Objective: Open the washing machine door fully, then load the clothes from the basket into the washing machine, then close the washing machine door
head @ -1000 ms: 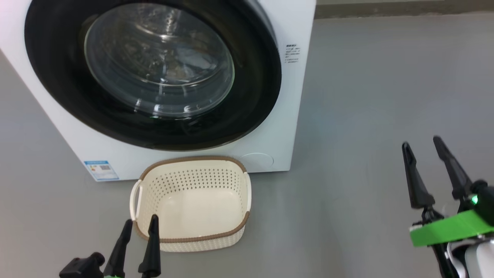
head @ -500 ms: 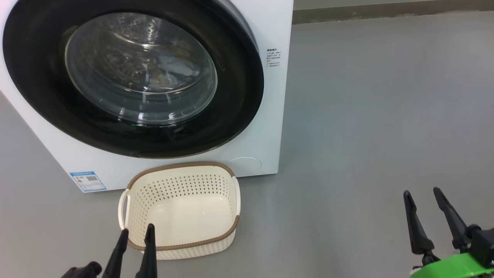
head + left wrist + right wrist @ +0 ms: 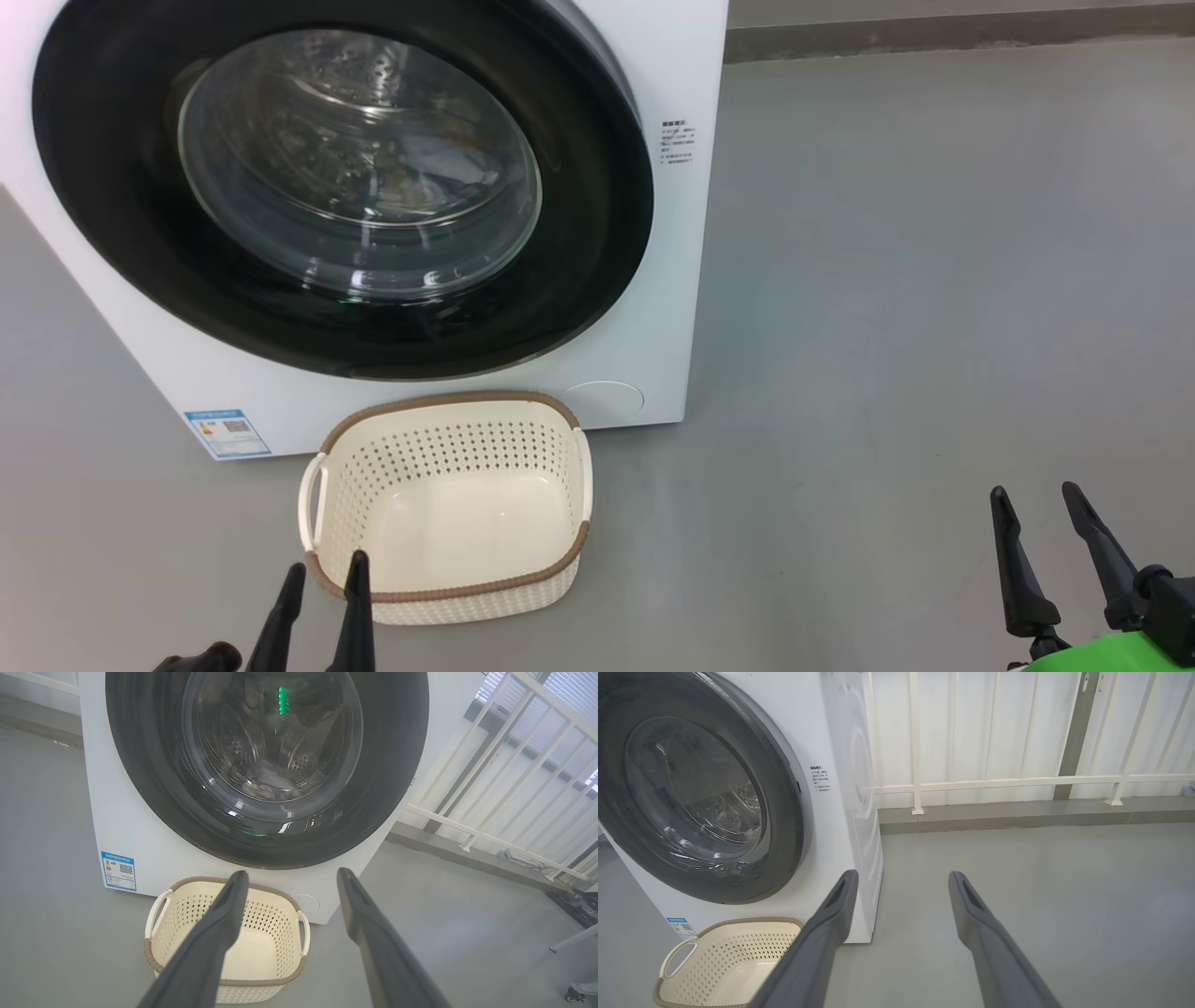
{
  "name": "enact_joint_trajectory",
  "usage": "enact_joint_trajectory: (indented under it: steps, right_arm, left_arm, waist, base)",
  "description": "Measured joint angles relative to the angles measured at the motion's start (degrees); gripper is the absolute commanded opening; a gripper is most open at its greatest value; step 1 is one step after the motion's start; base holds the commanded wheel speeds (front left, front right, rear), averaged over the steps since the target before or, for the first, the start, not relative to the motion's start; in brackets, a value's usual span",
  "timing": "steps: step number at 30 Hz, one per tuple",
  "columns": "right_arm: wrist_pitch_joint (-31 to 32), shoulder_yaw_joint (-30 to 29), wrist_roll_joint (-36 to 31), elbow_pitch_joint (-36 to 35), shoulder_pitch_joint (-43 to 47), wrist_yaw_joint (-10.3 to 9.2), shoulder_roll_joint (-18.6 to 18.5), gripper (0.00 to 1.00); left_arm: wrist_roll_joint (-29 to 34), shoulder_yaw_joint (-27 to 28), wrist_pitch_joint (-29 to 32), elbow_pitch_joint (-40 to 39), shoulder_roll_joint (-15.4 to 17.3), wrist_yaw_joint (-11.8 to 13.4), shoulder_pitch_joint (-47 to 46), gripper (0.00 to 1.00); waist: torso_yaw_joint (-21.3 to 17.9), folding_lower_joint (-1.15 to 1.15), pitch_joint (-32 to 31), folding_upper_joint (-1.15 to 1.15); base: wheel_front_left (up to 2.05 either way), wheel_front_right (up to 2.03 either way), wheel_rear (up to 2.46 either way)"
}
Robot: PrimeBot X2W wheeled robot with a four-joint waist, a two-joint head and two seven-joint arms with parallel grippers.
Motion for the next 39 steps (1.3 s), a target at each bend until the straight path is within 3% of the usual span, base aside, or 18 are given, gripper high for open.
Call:
enact_joint_trajectory:
  steps: [8, 9, 17, 39]
  right_arm:
    - [0.0, 0.1, 0.0, 0.2, 0.0, 0.00, 0.0, 1.00]
    - [0.0, 0.1, 0.0, 0.2, 0.0, 0.00, 0.0, 0.00]
    - [0.3, 0.2, 0.5, 5.7, 0.2, 0.02, 1.9, 0.00]
    - [3.9, 0.2, 14.1, 6.4, 0.0, 0.02, 2.2, 0.00]
  left_arm:
    - [0.3, 0.4, 0.0, 0.0, 0.0, 0.0, 0.0, 1.00]
    - [0.3, 0.3, 0.0, -0.1, 0.0, 0.0, 0.0, 0.00]
    - [0.2, -0.5, 0.1, 4.5, -0.5, 0.0, 1.4, 0.00]
    - [-11.9, 0.2, 3.1, 5.1, -0.2, 0.0, 1.0, 0.00]
  waist:
    - [1.3, 0.00, -0.1, 0.00]
    - [1.4, 0.00, -0.1, 0.00]
    - [1.5, 0.00, -0.2, 0.00]
    - [1.4, 0.01, -0.1, 0.00]
  base:
    - [0.00, 0.00, 0.00]
    - [0.00, 0.00, 0.00]
    - [0.00, 0.00, 0.00]
    - [0.00, 0.00, 0.00]
